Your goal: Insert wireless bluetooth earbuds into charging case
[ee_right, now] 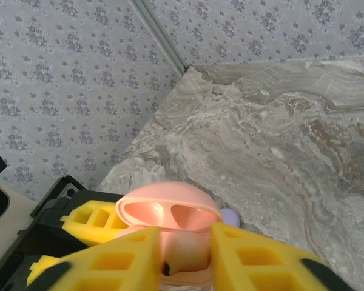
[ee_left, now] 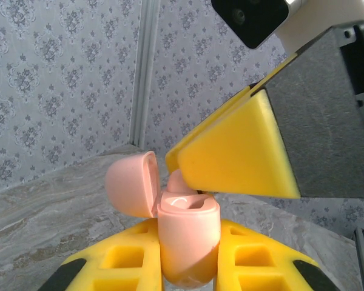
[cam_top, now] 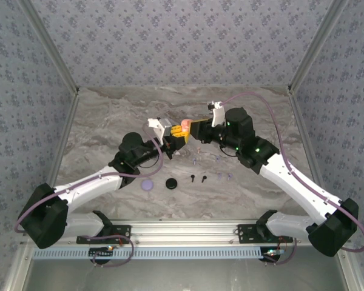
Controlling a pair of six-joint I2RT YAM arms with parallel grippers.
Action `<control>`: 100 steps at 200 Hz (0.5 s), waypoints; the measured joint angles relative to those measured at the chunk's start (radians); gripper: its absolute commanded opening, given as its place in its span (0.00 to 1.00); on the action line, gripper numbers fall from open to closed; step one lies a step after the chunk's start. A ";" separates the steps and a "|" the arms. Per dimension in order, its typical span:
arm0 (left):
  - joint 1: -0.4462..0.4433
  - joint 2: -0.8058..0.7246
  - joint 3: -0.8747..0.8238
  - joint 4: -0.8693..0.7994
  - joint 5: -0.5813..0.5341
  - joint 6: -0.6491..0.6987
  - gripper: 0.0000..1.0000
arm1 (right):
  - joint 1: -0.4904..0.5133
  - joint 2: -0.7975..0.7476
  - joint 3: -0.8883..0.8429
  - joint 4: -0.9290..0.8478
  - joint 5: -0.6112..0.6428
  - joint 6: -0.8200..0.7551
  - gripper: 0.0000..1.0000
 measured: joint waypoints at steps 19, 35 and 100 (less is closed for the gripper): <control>0.000 -0.005 0.000 0.000 0.000 0.000 0.00 | 0.000 0.000 0.003 -0.015 -0.005 0.002 0.50; 0.000 -0.005 0.000 0.000 0.000 0.000 0.00 | -0.003 0.000 0.027 -0.053 -0.007 -0.013 0.55; -0.004 -0.055 -0.007 -0.054 -0.032 0.036 0.00 | -0.104 -0.044 0.153 -0.258 0.024 -0.053 0.62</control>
